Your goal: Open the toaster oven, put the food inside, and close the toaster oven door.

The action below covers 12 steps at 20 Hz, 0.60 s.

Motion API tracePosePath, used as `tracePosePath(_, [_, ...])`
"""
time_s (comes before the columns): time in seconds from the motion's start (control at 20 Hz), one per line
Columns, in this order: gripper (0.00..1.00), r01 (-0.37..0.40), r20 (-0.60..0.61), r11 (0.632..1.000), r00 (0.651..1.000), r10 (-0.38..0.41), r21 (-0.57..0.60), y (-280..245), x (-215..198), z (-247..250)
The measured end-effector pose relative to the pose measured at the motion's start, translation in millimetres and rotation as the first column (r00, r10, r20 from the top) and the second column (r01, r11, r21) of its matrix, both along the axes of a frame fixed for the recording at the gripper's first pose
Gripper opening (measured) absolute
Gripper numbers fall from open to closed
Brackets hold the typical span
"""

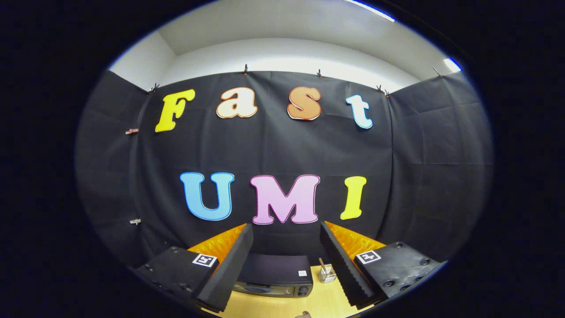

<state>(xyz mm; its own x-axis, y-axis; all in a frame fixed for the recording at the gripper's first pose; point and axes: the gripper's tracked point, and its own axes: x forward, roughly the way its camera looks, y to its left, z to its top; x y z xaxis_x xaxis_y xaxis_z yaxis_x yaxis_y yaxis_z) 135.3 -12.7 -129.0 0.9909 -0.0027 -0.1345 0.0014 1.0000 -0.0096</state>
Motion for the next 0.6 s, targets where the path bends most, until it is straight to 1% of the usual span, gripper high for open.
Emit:
tracePosePath(0.15, [0.98,-0.027,0.019,1.0,0.999,0.027,-0.005,-2,-15,9])
tracePosePath(0.25, [0.98,-0.016,0.029,1.0,0.999,0.016,-0.012,-9,-18,12])
tracePosePath(0.4, [0.98,-0.033,0.023,0.999,0.999,0.032,0.02,-8,-21,10])
tracePosePath(0.45, [0.98,-0.024,0.023,1.0,0.999,0.024,0.014,-12,-21,9])
tracePosePath(0.6, [0.98,0.045,0.005,0.999,0.999,-0.045,-0.025,-31,-18,2])
